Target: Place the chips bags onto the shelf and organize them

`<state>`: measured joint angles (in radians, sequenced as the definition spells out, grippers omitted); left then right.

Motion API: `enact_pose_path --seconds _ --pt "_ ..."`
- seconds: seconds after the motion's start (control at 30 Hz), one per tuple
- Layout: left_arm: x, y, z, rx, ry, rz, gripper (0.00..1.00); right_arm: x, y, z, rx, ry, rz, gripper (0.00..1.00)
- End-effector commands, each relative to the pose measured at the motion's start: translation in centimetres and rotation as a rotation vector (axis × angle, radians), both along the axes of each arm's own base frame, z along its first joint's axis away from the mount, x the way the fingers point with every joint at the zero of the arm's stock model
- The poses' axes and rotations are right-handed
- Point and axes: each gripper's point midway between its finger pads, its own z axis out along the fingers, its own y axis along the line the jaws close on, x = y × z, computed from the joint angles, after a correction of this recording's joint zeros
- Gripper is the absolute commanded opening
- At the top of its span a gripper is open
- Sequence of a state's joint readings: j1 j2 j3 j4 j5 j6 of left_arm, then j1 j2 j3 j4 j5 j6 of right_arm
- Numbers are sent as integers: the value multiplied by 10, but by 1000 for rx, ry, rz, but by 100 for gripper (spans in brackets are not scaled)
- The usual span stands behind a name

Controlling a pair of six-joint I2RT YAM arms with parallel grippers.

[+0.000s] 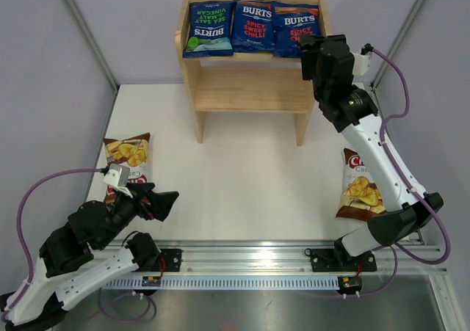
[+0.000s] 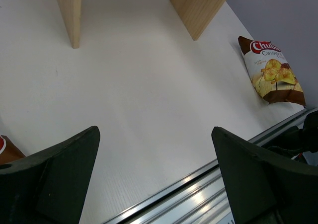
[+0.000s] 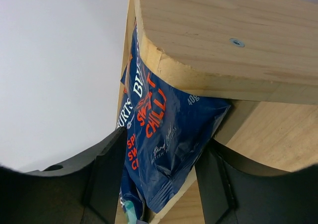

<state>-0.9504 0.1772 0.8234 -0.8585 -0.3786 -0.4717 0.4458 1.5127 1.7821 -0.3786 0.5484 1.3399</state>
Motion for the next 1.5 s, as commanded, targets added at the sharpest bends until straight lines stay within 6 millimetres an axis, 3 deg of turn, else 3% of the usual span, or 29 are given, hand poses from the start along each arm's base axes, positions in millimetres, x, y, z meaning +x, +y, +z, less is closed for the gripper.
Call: enact_pose_path --seconds 0.0,0.23,0.27,0.4,0.57,0.93,1.03,1.17,1.23,1.27,1.47 --pt "2 -3 11 -42 -34 1 99 -11 -5 -25 -77 111 2 62" --pt "2 -2 12 -48 -37 2 99 -19 -2 -22 -34 90 26 60" --pt "2 -1 12 -49 -38 2 99 -18 -1 -29 -35 99 29 58" --pt "1 0 13 -57 -43 4 99 -21 1 -29 -5 72 41 37" --pt "1 0 12 -56 -41 6 99 -19 5 -23 17 35 48 25" --pt "0 4 14 -71 -48 13 99 -3 11 -17 33 28 35 22" --pt "0 3 14 -68 -47 12 99 -5 11 -18 28 28 40 27" --pt "3 6 12 -61 -34 40 99 -19 6 -12 32 -6 51 50" --pt "6 10 11 -58 -27 71 99 -23 6 -13 24 -10 60 56" --pt "6 11 10 -54 -21 76 99 -28 4 -9 16 -20 67 65" --pt "10 19 8 -55 -7 134 99 -44 15 -1 6 -52 164 72"
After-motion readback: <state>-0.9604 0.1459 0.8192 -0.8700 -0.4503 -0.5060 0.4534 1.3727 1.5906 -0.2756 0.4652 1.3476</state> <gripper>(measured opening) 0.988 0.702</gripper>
